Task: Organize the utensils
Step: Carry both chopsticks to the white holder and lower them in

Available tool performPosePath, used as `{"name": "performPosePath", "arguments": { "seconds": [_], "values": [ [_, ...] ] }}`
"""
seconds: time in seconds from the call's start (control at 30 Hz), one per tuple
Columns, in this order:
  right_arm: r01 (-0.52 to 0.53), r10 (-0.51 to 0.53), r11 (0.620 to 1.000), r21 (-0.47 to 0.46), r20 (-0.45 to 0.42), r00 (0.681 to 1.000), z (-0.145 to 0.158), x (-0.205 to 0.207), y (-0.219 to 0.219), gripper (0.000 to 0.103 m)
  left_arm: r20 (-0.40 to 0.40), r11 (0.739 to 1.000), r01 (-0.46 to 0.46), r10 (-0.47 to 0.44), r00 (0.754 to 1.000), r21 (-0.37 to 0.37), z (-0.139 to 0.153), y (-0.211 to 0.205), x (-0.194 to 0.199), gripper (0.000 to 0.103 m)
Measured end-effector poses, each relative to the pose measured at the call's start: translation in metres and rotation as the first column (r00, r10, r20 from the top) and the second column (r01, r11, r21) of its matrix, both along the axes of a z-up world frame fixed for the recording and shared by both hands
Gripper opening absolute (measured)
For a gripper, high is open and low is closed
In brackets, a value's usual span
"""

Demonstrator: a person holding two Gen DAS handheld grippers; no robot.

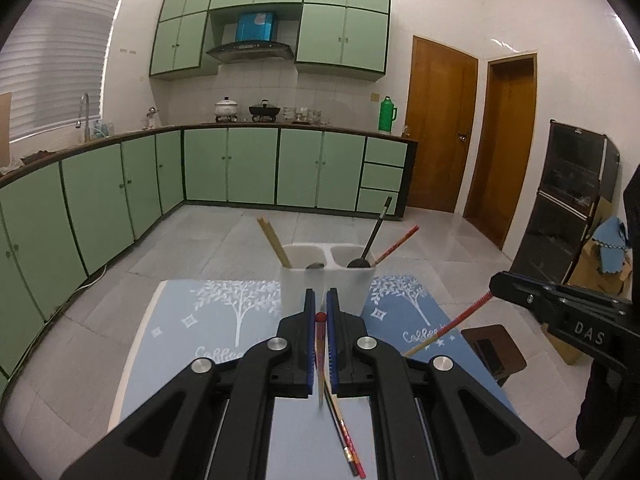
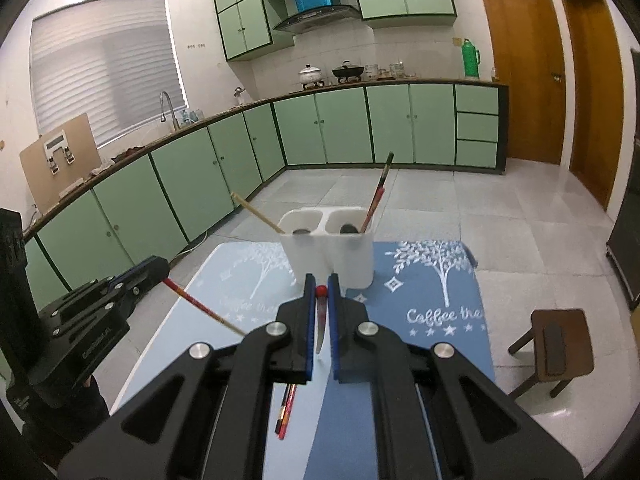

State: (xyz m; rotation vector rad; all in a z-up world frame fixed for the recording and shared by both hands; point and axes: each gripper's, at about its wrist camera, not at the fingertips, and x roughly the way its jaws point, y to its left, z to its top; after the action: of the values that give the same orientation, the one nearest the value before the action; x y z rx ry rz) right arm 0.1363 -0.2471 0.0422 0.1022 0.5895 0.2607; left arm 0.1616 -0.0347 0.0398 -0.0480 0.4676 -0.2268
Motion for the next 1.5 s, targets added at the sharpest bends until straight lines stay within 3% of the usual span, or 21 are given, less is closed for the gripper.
{"name": "performPosePath", "arguments": {
  "seconds": [0.27, 0.53, 0.93, 1.23, 1.5],
  "values": [
    [-0.034, 0.036, 0.999, -0.029, 0.036, 0.999, 0.031, 0.008, 0.0, 0.005, 0.029, 1.0, 0.018, -0.018, 0.999, -0.011, 0.019, -0.001, 0.012, 0.005],
    [-0.057, 0.058, 0.998, -0.013, 0.088, 0.994, 0.072, 0.019, -0.012, 0.005, 0.105, 0.999, 0.034, -0.03, 0.994, -0.042, 0.055, 0.0, 0.026, 0.005],
    [-0.042, 0.048, 0.998, -0.042, 0.136, 0.99, 0.13, 0.087, -0.015, 0.005, 0.248, 0.998, 0.02, -0.005, 0.969, -0.06, 0.124, -0.006, 0.085, 0.005],
    [-0.016, 0.026, 0.994, -0.109, 0.091, 0.995, 0.115, 0.147, -0.002, 0.005, 0.286, 0.996, -0.009, 0.033, 0.958, -0.087, 0.131, -0.008, 0.146, 0.005],
    [-0.012, 0.017, 0.991, -0.13, 0.037, 0.999, 0.078, 0.191, 0.008, 0.005, 0.254, 0.997, -0.027, 0.043, 0.966, -0.068, 0.091, -0.014, 0.185, 0.005]
  ]
}}
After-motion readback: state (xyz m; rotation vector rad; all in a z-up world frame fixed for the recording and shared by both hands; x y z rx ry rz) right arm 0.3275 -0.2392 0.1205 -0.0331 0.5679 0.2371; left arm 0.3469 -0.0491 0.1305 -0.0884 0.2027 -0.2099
